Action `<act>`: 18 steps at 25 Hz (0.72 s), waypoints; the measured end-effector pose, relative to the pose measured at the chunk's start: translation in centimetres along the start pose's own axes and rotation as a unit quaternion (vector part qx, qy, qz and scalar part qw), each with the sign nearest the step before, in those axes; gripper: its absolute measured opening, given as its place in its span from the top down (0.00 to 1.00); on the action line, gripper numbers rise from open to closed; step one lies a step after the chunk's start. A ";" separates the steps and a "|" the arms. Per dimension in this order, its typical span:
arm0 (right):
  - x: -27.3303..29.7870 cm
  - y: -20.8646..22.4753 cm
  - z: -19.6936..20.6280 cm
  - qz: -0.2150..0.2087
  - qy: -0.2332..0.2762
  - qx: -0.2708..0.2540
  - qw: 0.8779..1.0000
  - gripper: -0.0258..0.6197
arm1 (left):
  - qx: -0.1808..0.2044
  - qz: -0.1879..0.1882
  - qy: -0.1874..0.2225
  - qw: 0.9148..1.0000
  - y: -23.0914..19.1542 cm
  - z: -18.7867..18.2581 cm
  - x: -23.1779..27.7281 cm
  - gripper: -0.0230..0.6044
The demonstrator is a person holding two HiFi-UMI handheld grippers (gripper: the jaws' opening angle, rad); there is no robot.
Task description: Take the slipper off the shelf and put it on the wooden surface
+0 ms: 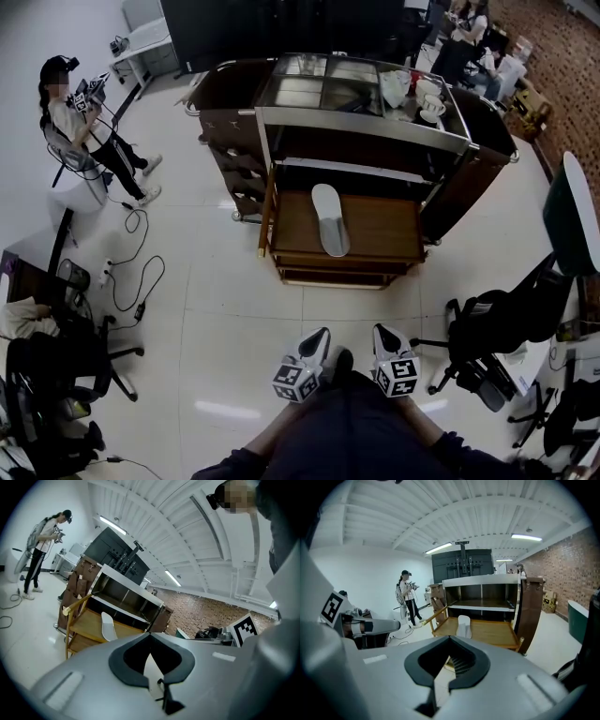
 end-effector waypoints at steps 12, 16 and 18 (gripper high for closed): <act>-0.7 1.5 -0.5 -0.058 0.013 -0.007 0.998 0.96 | 0.005 -0.027 0.006 1.000 2.3 0.2 1.3 0.94; -0.4 3.4 -1.3 -0.070 0.028 0.004 0.997 0.96 | 0.019 -0.040 0.016 0.999 3.6 -0.3 2.5 0.94; -0.2 4.5 -1.6 -0.077 0.034 0.010 0.996 0.96 | 0.023 -0.040 0.016 0.999 4.4 -0.1 3.3 0.94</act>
Point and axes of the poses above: the fingertips, and each gripper's own axes: x forward along the fingers, y to its right, z out of its underside, the point moved 10 cm from there along -x, backward along the fingers, and after that the axes turned 6 degrees about z, right-handed, at the moved point
